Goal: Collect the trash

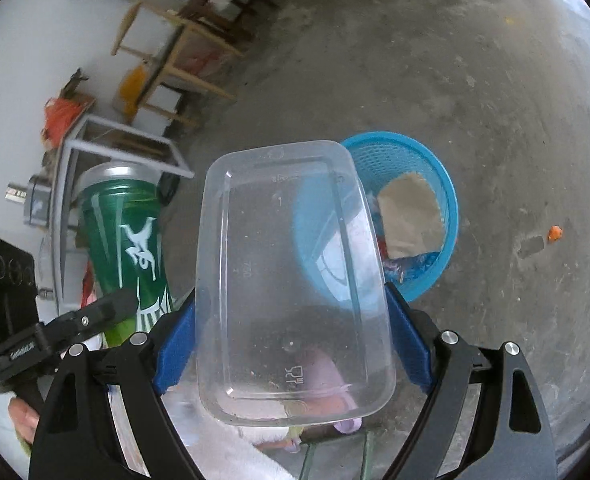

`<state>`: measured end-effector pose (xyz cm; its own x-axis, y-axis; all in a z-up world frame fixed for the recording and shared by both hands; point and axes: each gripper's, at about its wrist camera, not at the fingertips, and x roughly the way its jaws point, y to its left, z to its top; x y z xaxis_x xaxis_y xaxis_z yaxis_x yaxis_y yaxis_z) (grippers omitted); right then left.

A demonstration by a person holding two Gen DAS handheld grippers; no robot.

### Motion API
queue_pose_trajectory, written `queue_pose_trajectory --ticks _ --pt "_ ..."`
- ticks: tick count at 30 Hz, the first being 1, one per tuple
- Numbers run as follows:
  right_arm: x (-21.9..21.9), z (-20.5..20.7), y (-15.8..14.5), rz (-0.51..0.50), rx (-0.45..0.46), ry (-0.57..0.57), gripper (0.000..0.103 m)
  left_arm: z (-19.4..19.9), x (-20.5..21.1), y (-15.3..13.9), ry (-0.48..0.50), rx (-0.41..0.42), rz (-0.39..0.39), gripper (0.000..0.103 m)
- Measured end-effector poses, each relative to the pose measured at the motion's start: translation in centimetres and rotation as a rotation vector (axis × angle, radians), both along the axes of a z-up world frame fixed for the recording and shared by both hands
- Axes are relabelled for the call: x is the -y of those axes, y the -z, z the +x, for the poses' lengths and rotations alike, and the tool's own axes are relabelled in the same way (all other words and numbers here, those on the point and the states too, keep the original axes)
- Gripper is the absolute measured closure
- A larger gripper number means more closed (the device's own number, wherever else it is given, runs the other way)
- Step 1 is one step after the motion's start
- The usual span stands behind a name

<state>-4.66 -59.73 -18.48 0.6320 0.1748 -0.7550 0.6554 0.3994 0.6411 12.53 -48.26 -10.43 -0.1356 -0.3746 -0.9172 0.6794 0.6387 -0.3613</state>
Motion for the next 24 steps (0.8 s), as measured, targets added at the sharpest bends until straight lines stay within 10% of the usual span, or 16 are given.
queue_pose_trajectory --ticks 13,24 --pt "3.9 1.4 6.7 -0.032 -0.079 0.057 0.016 2.0 -2.7 -1.5 -0.079 0.066 -0.089 0.032" --pt "3.7 -0.8 4.8 -0.102 -0.053 0.092 0.016 0.0 -7.5 -5.8 -0.074 0.178 -0.184 0.032"
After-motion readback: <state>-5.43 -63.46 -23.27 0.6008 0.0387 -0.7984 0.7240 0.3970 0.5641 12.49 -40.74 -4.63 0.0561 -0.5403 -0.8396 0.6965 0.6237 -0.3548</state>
